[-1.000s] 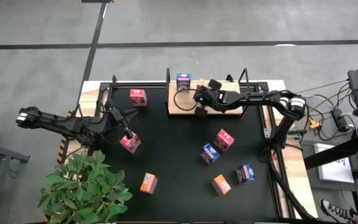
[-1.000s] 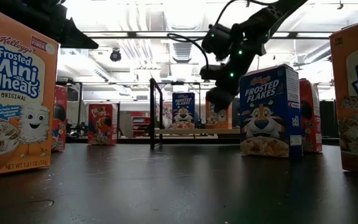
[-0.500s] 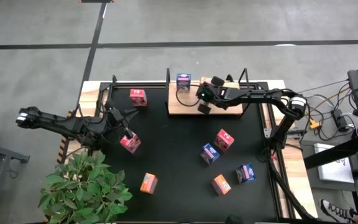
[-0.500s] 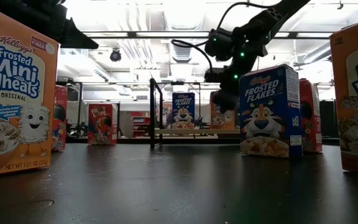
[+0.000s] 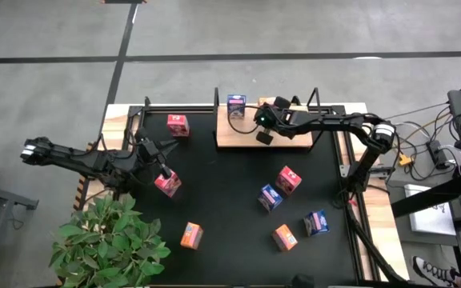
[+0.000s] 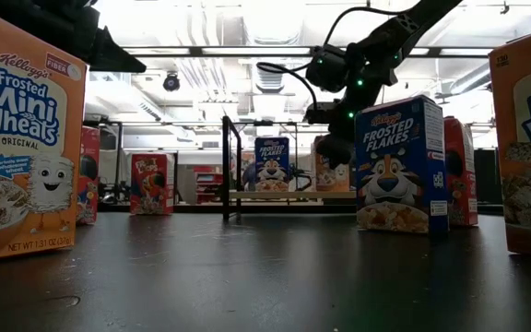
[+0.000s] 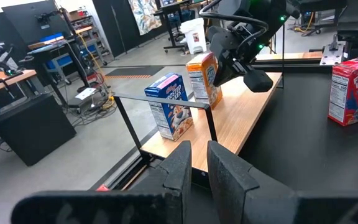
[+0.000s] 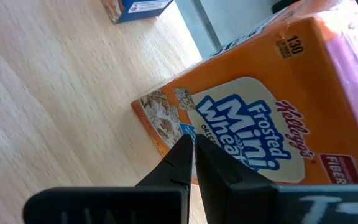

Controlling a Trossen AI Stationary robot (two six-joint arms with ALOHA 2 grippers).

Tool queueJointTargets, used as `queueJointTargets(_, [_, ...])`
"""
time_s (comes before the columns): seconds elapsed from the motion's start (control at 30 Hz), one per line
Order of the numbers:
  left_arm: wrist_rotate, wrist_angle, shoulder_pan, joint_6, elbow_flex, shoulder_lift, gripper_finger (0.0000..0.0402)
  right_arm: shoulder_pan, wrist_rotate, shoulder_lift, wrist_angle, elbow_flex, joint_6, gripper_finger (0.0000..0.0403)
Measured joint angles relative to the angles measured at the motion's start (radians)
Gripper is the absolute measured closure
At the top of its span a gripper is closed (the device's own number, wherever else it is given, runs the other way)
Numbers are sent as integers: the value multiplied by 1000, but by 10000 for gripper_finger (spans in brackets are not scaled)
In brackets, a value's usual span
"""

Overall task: Stack cereal on shelf
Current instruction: Put the top left orange cereal box on the shelf

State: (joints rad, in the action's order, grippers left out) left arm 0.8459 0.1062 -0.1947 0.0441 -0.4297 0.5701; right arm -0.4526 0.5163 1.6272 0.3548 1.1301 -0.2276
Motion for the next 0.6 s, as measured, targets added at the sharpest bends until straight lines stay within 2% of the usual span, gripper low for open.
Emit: queueJointTargets(0.6, [0, 0, 0, 0, 0, 0, 366, -30, 0, 0, -39, 0, -12, 394])
